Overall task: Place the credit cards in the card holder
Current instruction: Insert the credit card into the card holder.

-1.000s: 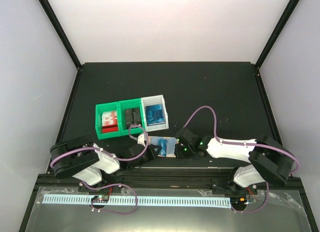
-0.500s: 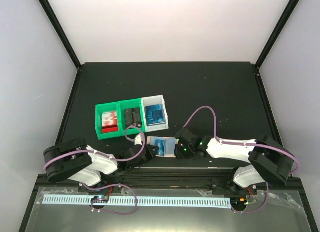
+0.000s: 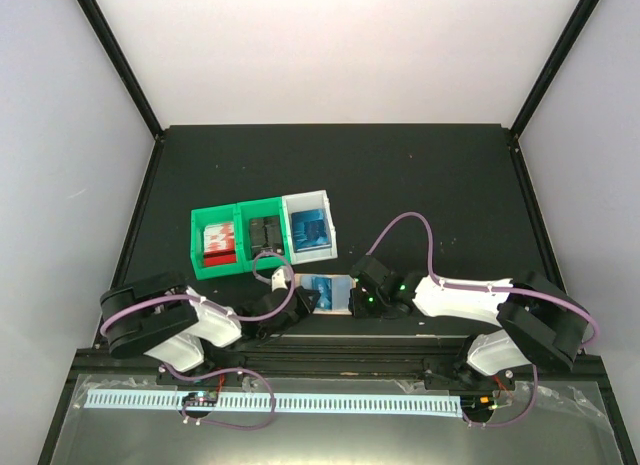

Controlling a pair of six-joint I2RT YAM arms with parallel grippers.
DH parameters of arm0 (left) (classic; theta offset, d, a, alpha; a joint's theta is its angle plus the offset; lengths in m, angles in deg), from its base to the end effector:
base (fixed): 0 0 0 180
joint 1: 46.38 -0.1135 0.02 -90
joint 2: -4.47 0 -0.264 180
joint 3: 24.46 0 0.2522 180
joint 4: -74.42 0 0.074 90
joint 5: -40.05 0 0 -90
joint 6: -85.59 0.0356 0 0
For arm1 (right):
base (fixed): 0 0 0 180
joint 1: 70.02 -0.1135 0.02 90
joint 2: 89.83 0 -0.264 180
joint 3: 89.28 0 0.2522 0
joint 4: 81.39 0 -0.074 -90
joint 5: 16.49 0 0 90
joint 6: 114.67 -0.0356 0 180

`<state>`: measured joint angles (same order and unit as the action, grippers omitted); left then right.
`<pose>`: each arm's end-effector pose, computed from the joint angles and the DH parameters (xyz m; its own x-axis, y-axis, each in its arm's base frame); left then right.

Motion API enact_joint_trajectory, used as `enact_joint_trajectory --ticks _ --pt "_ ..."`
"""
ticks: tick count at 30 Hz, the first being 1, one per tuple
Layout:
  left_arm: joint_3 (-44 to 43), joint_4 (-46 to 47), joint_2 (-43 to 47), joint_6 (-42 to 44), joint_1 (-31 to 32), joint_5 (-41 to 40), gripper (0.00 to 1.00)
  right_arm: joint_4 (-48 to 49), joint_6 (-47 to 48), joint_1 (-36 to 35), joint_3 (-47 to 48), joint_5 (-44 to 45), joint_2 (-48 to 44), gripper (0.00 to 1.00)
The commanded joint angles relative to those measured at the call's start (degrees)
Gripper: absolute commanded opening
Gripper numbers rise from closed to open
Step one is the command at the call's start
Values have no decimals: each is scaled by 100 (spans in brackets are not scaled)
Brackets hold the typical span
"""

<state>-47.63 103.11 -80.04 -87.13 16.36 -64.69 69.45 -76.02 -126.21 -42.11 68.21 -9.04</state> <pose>0.1029 -0.1799 0.0965 -0.7867 -0.5675 -0.2429 -0.1486 0.5560 -0.8178 0.1296 0.1994 0.1371 -0.9735 -0.0562 -0.2215 -0.1450 0.9012 0.4085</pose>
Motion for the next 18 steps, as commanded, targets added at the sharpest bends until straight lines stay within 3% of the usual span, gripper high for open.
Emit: enact_joint_trajectory --ticks 1,18 --pt "-120 -133 -223 -5 30 196 2 -175 3 -35 -63 43 140 22" --pt "-261 473 -946 -119 140 545 2 -127 12 -42 -58 14 167 22"
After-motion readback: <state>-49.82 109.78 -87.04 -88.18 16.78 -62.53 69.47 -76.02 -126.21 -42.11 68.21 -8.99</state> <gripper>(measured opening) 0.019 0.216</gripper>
